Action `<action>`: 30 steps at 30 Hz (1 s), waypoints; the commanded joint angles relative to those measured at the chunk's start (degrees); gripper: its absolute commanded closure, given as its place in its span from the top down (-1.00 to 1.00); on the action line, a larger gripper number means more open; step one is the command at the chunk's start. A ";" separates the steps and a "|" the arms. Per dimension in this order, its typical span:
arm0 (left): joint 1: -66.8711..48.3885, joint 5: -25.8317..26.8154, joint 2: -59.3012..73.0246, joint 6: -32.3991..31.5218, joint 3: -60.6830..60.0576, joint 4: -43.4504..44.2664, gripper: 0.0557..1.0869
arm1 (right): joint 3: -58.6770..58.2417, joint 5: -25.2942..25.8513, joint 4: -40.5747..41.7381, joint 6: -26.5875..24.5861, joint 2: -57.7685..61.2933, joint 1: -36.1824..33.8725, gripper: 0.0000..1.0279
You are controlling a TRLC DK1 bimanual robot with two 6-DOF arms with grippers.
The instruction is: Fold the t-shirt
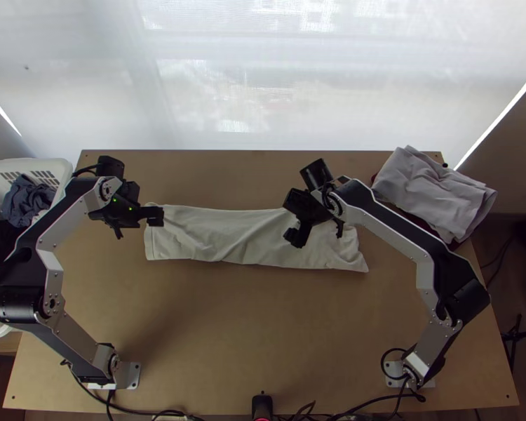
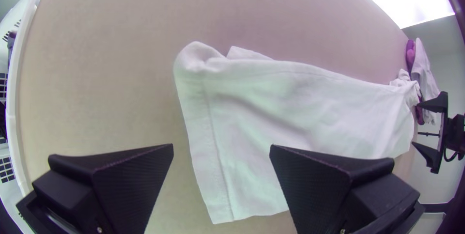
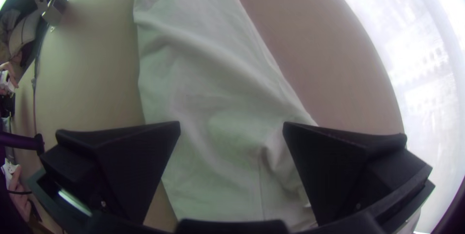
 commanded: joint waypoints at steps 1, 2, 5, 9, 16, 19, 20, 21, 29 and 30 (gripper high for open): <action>-0.51 0.05 1.40 -2.03 0.00 1.07 0.88 | -2.37 0.56 2.76 0.39 3.80 1.86 0.91; -0.51 -0.04 1.58 -2.03 0.00 0.98 0.88 | -2.81 0.64 3.02 0.39 4.42 1.86 0.91; -0.51 -0.04 2.28 -2.12 0.00 0.98 0.88 | -3.69 0.91 4.25 0.39 5.74 1.59 0.91; -0.68 -0.04 3.34 -2.12 0.09 1.07 0.88 | -3.69 1.00 5.22 0.39 7.58 0.80 0.91; -0.86 0.05 5.44 -2.73 0.62 1.07 0.88 | -3.69 1.52 6.10 0.39 9.87 -0.34 0.91; -1.03 0.13 6.59 -3.35 0.88 1.07 0.88 | -3.69 1.61 6.36 0.30 10.40 -0.78 0.91; -1.21 0.22 6.94 -3.52 0.97 1.07 0.88 | -3.69 1.70 6.45 0.30 10.48 -0.87 0.91; -1.38 0.22 7.20 -3.79 1.05 1.07 0.88 | -3.60 1.70 6.63 0.30 10.66 -0.96 0.91; -3.49 4.18 7.82 -5.37 1.14 0.98 0.66 | -3.69 1.87 7.33 0.47 11.10 -1.13 0.91; -3.58 4.97 8.08 -5.63 1.32 0.90 0.61 | -3.69 1.96 7.50 0.47 11.10 -1.13 0.91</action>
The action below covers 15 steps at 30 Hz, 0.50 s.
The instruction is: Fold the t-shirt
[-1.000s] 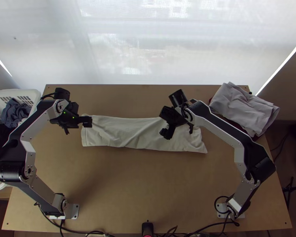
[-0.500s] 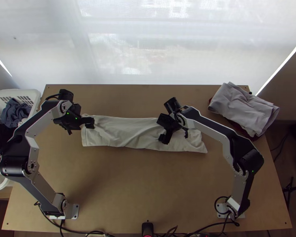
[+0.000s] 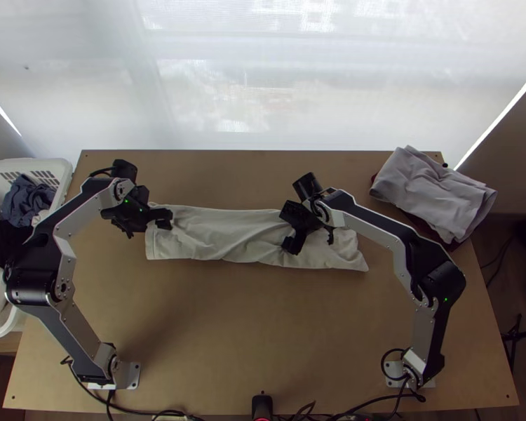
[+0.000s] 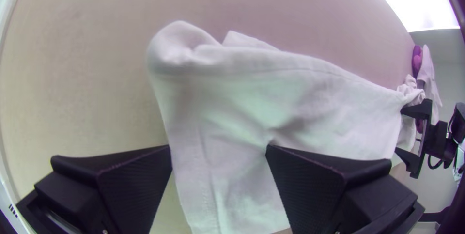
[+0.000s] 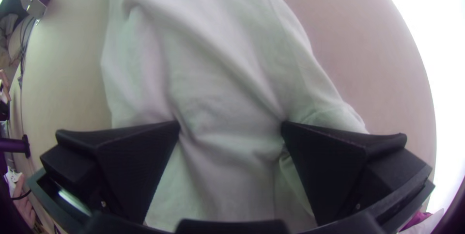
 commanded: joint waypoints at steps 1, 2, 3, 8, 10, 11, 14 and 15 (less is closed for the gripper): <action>-1.46 3.62 1.44 -1.44 0.42 -0.53 0.55 | -0.06 0.65 0.82 0.30 0.67 -0.21 0.91; -1.46 4.67 1.70 -1.52 0.69 -0.88 0.48 | -0.06 0.74 0.82 0.30 0.67 -0.21 0.91; -1.46 5.28 1.79 -1.70 0.69 -0.88 0.41 | -0.06 0.74 0.82 0.30 0.67 -0.21 0.91; -1.55 8.01 1.79 -1.88 0.86 -0.88 -0.22 | -0.06 1.00 0.82 0.56 0.50 -0.30 0.90; -1.55 8.45 1.26 -1.88 1.04 -0.79 -0.68 | -0.06 1.09 0.82 0.65 0.41 -0.21 0.90; -1.64 8.45 0.91 -1.79 1.39 -0.79 -0.93 | -0.06 1.09 0.82 0.74 0.32 -0.21 0.90; -1.81 8.71 -0.49 -1.44 2.44 -1.67 -0.93 | -0.15 1.18 0.82 0.91 0.23 -0.04 0.90; -1.99 8.71 -1.02 -1.17 3.15 -2.37 -0.93 | -0.23 1.18 0.82 0.91 0.23 0.05 0.90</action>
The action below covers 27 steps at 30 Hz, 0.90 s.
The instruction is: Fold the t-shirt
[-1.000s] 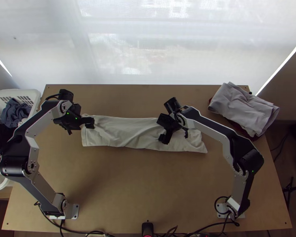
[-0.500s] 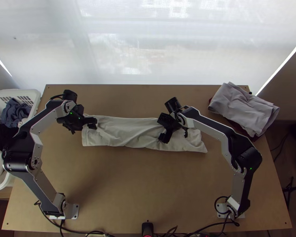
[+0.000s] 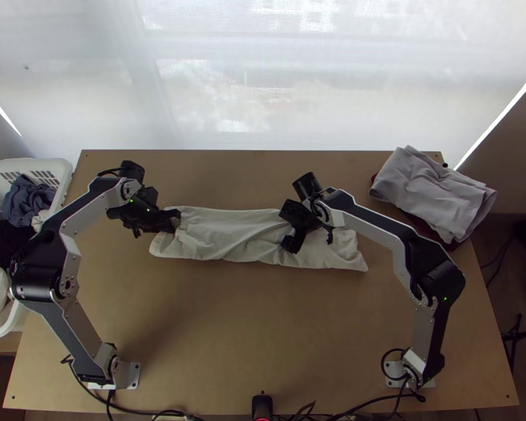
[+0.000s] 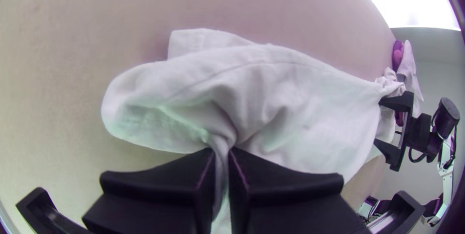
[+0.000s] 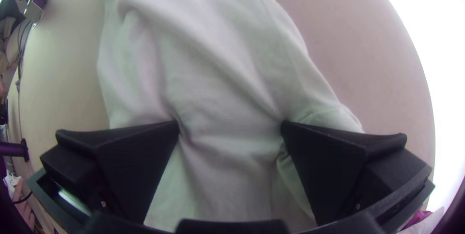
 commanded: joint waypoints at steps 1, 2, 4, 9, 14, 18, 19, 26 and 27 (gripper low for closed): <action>-0.61 1.17 -2.56 0.60 2.98 -1.94 -0.93 | -0.28 0.33 -0.01 0.37 -0.18 0.29 0.90; -0.79 1.26 -3.08 0.60 3.94 -2.64 -0.93 | -0.36 0.41 -0.01 0.37 -0.18 0.38 0.90; -1.23 1.52 -4.31 0.60 6.41 -4.40 -0.93 | -0.45 0.77 -0.01 0.37 -0.09 0.47 0.90; -3.34 4.78 -6.33 0.69 14.14 -9.67 -0.93 | -0.89 1.38 0.51 0.37 0.61 0.29 0.90; -7.12 8.03 -6.77 1.13 19.85 -13.10 -0.93 | -1.51 1.91 0.95 0.46 1.14 0.03 0.90; -9.32 10.31 -6.69 1.21 23.11 -13.36 -0.93 | -1.51 1.91 0.95 0.72 0.87 -0.06 0.90; -9.75 11.02 -6.51 1.13 24.07 -13.36 -0.93 | -1.51 1.91 0.87 0.81 0.70 -0.06 0.90; -12.74 15.85 -4.22 -2.30 31.63 -12.66 -0.93 | -0.54 1.64 -1.77 2.39 -4.66 -0.33 0.91; -13.36 15.94 -3.79 -2.74 32.69 -12.66 -0.93 | -0.54 1.47 -2.03 2.39 -6.25 -0.41 0.91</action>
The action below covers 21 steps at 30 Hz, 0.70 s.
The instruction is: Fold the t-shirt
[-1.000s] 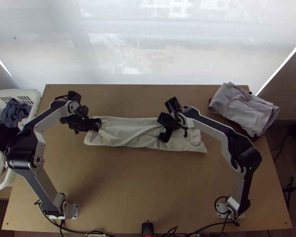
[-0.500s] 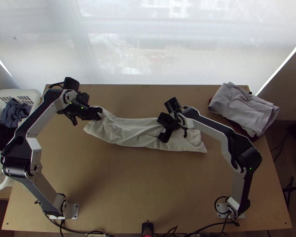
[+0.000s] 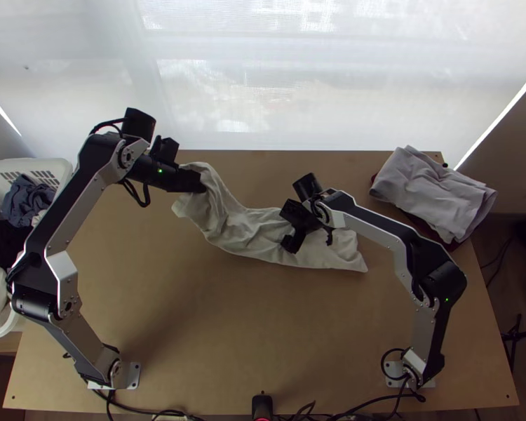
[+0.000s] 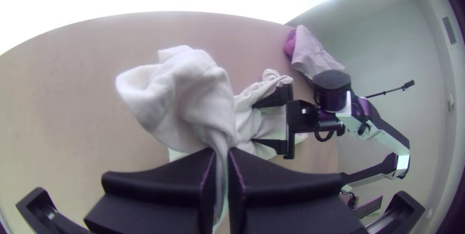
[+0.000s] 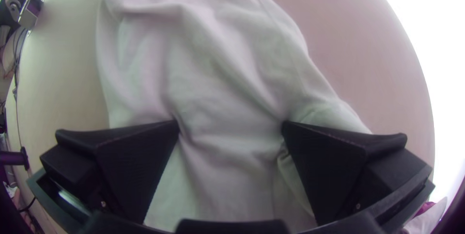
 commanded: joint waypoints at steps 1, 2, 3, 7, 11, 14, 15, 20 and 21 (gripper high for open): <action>-3.24 3.79 2.40 -2.61 7.86 0.17 -0.93 | 0.79 -0.94 -3.13 0.58 -7.02 -0.28 0.91; -3.59 4.14 2.93 -2.79 8.74 0.17 -0.93 | 1.06 -1.46 -4.36 0.49 -8.60 -0.46 0.91; -3.86 4.67 3.55 -3.23 9.71 0.17 -0.93 | 1.58 -1.99 -5.86 0.40 -10.18 -0.72 0.91; -5.35 5.54 5.65 -4.19 12.52 0.08 -0.93 | 2.46 -3.49 -11.48 -0.48 -16.07 -2.13 0.91; -6.76 6.07 8.03 -4.63 14.63 0.08 -0.93 | 2.11 -3.84 -16.40 -1.45 -19.50 -3.80 0.91; -8.16 6.60 10.05 -5.86 17.35 0.08 -0.93 | 1.94 -3.84 -17.98 -1.18 -22.66 -5.56 0.91; -8.69 7.30 10.75 -6.39 18.50 0.08 -0.93 | 1.67 -3.84 -18.25 -1.18 -23.72 -6.43 0.91; -13.00 9.85 13.92 -7.88 22.80 0.34 -0.93 | -2.55 -3.75 -18.25 -0.74 -28.29 -13.03 0.91; -14.31 9.85 14.18 -7.80 22.98 0.87 -0.93 | -3.60 -3.75 -18.25 -0.66 -28.99 -14.17 0.91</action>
